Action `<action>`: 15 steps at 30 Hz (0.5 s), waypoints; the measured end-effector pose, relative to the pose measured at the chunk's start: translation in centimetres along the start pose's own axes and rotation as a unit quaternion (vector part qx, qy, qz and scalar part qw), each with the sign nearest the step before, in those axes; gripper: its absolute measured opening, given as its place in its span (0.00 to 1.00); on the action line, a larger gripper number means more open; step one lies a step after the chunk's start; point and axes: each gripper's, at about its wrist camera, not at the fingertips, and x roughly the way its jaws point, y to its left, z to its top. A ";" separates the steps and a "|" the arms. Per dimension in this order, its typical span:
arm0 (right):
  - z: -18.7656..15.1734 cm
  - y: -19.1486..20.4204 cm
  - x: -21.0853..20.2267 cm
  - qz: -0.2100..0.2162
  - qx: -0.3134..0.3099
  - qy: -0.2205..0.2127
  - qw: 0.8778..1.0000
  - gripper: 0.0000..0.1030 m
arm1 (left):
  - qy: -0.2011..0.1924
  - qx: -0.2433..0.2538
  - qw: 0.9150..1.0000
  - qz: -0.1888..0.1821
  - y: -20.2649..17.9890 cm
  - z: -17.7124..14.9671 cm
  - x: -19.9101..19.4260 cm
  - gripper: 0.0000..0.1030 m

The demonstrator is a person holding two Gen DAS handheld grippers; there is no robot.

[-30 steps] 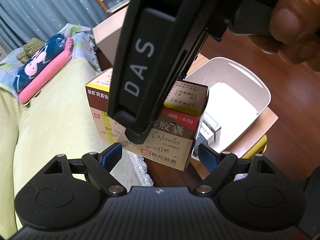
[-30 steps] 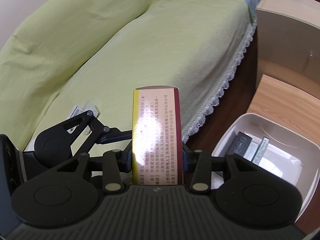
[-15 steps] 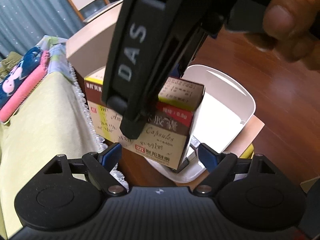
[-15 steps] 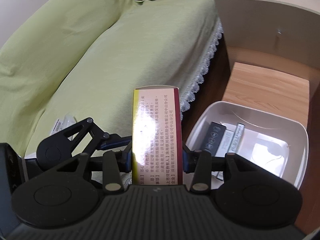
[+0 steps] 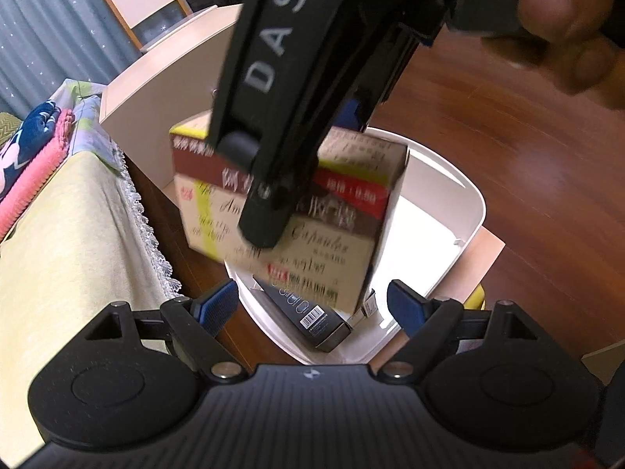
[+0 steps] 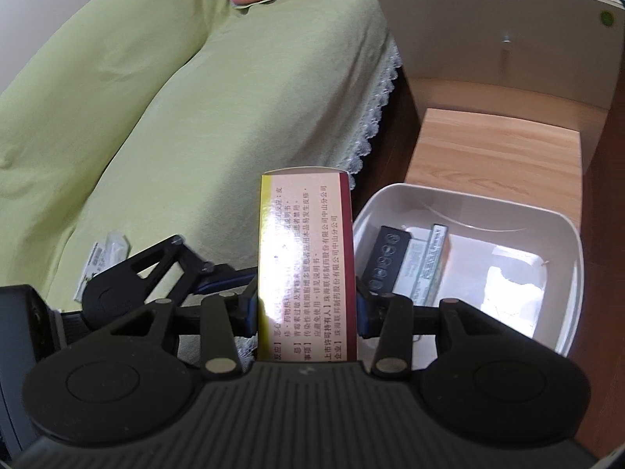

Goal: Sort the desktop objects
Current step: 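Lower the red-and-white box with the right gripper into the basin beside the boxes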

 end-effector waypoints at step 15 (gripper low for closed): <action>-1.3 -8.2 2.6 -0.097 0.083 -0.013 0.992 0.39 | 0.004 0.066 0.996 0.056 -0.2 0.6 3.0 0.82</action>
